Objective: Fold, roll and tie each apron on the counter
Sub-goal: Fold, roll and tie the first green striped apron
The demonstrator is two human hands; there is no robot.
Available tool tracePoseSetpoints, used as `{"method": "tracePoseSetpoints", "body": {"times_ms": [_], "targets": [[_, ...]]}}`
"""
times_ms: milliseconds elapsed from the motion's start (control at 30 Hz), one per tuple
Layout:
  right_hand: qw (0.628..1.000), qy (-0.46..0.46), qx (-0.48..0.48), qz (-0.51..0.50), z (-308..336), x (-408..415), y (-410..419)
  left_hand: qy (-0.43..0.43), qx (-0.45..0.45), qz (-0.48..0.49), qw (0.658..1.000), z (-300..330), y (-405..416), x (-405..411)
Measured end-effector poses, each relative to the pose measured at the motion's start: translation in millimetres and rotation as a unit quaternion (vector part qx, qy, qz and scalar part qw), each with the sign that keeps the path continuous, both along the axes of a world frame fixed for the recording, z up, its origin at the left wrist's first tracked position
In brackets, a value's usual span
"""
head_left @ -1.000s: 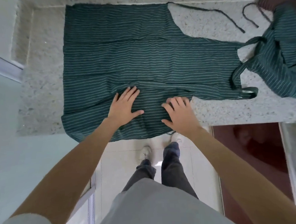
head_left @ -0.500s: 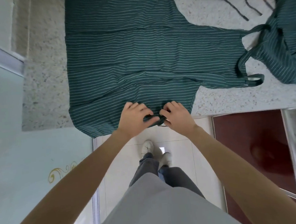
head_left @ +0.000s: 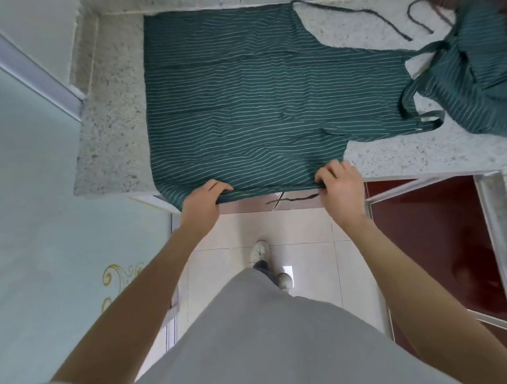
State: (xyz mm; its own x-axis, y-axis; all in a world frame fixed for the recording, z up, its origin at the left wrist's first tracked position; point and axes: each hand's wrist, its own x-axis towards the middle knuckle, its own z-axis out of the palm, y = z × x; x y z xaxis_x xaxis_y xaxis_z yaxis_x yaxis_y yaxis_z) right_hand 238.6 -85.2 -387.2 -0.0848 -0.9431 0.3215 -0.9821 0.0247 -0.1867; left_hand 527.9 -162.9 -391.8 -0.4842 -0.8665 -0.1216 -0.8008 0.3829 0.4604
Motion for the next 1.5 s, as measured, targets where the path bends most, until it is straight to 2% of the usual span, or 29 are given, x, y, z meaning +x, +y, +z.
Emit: {"method": "tracePoseSetpoints", "body": {"times_ms": [133,300,467,567,700,800,867,1133,1333,1500], "targets": [[0.999,-0.023,0.003,-0.029,2,-16,34,0.004,0.043,-0.008,0.999,13,18,42],[0.995,-0.071,0.042,-0.053,10,-23,60,0.014,-0.017,0.076,0.997,20,41,77],[0.977,-0.073,0.192,-0.055,3,-24,87,-0.047,0.000,0.093,0.995,17,60,95],[0.963,-0.121,0.240,-0.015,5,-28,98,-0.040,0.034,0.128,0.990,19,68,104],[0.964,-0.212,0.156,-0.024,34,-36,87,0.040,0.005,0.173,0.984,36,61,100],[0.944,-0.307,0.112,-0.040,56,-38,67,0.094,-0.008,0.225,0.970,48,50,95],[0.935,-0.336,0.099,-0.049,66,-41,48,0.120,-0.007,0.258,0.958,54,35,92],[0.954,-0.296,0.005,-0.055,104,-58,-81,0.169,-0.077,0.287,0.940,91,-71,63],[0.959,-0.267,-0.028,-0.089,117,-71,-182,0.154,-0.056,0.281,0.946,104,-171,53],[0.962,-0.236,-0.013,-0.138,118,-71,-265,0.133,-0.036,0.288,0.948,105,-258,50]]}}
